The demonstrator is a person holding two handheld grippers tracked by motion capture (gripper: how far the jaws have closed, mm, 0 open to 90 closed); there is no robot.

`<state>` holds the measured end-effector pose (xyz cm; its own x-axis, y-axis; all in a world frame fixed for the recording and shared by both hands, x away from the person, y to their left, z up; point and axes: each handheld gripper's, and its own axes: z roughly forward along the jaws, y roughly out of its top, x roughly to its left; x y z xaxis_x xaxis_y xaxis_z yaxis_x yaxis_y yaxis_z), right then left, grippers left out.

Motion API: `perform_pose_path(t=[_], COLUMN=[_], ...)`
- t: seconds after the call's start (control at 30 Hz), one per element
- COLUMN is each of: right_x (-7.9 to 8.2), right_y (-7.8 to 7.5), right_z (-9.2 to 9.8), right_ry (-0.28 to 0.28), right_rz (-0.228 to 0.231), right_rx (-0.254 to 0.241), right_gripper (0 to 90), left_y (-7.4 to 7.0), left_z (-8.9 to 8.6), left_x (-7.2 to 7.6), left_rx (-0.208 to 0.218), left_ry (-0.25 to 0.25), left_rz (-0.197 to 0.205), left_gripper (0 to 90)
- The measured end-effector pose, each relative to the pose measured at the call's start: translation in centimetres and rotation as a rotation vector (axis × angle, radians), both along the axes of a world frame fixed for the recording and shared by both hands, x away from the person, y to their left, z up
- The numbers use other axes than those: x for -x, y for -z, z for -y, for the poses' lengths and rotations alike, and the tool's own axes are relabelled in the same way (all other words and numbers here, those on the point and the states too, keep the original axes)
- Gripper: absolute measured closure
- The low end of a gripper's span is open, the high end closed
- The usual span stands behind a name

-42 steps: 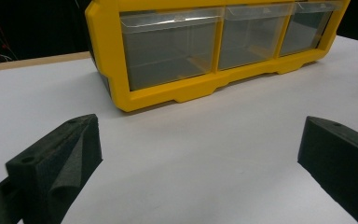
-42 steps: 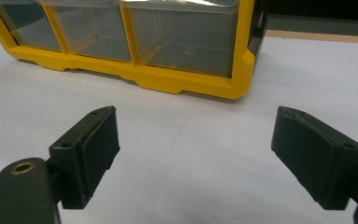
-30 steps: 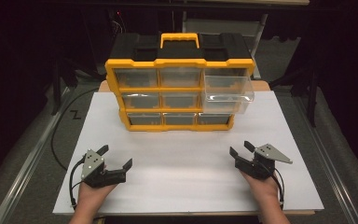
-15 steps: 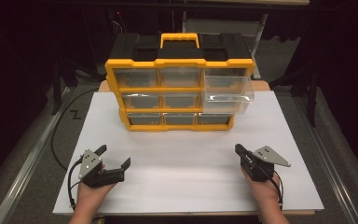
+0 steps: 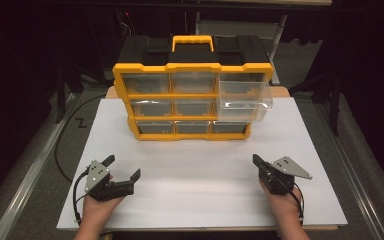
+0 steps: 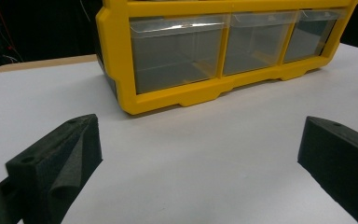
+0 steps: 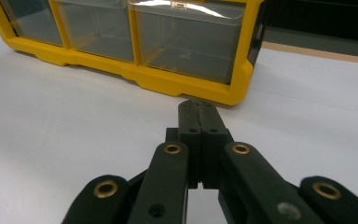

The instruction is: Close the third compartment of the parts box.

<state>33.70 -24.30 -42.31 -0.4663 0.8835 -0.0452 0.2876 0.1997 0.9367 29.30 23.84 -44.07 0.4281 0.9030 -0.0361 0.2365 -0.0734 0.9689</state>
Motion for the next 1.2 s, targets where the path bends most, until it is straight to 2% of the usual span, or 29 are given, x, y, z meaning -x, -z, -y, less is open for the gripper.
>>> perform_pose_path(t=[0.13,0.3,0.4,0.5,0.8,1.1,1.2], right_x=[0.1,0.3,0.2,0.2,0.3,0.7,0.9], right_y=[0.0,-0.3,-0.3,-0.4,-1.1,-1.7,-2.4], right_z=[-0.1,-0.5,-0.8,-1.2,-1.9,-2.2,-2.2], right_ry=[-0.008,-0.024,-0.044,-0.058,-0.077,-0.086,-0.083], right_rz=[0.006,0.025,0.02,0.024,0.059,0.1,0.127], right_rx=[-0.003,0.005,-0.012,-0.031,-0.067,-0.068,-0.097], right_gripper=[90.0,90.0,90.0,90.0,90.0,90.0,90.0], left_y=[0.1,-0.1,0.0,0.0,0.0,-0.1,-0.1], left_z=[0.1,0.3,0.3,0.4,0.7,0.9,0.9], left_x=[0.0,0.1,-0.1,-0.2,-0.1,0.0,0.0], left_rx=[0.0,0.007,0.002,0.001,-0.009,-0.015,-0.013], left_ry=[0.0,-0.004,-0.007,-0.009,0.01,0.012,0.011], left_rz=[-0.002,0.015,0.0,0.006,0.006,0.014,0.014], left_gripper=[0.4,0.4,0.4,0.4,0.4,0.4,0.4])
